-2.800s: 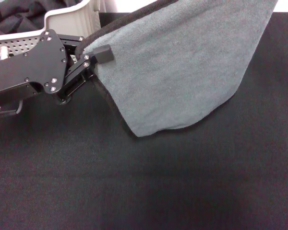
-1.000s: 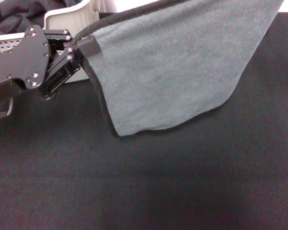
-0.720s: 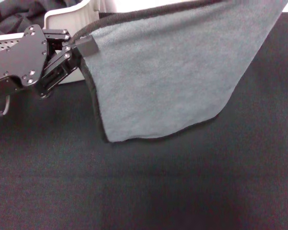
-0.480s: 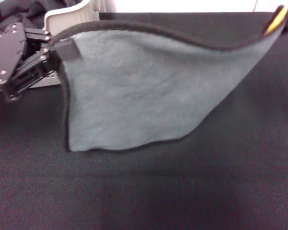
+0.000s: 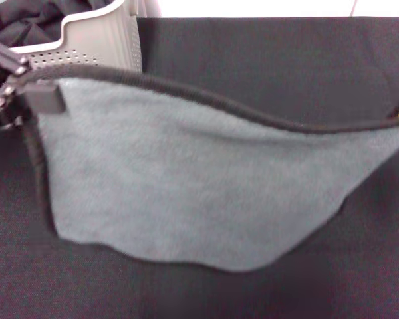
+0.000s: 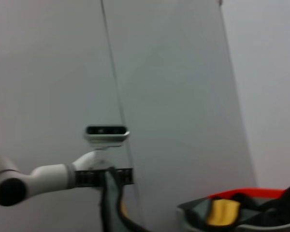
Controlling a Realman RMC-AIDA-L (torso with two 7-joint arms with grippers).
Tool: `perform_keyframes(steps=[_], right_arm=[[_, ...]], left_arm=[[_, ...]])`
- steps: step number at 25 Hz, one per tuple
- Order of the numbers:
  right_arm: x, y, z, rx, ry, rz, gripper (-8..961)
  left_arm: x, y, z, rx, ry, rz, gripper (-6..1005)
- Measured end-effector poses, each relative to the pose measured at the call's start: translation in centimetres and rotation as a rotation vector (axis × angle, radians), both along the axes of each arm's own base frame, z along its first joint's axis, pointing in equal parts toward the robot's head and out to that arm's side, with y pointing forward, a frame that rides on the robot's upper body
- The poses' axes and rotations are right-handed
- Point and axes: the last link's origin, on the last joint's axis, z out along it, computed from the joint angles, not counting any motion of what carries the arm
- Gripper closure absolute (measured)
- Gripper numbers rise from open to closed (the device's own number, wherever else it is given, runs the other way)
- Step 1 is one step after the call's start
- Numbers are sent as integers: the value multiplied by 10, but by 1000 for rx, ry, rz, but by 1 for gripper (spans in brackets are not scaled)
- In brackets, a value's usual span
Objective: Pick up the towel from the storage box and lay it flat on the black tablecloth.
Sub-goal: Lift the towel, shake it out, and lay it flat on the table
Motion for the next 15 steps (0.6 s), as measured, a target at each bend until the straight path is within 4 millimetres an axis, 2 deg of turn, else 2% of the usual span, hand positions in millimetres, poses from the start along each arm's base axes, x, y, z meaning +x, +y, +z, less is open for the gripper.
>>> perform_keyframes(steps=[5, 10, 15], right_arm=[[10, -15, -6, -124, 63, -10, 943], [20, -25, -29, -260, 157, -69, 943], [29, -17, -45, -262, 169, -174, 942]], left_arm=[[-3, -12, 4, -68, 74, 5, 976], [-10, -15, 5, -130, 108, 80, 968], [-24, -10, 0, -137, 119, 163, 959]])
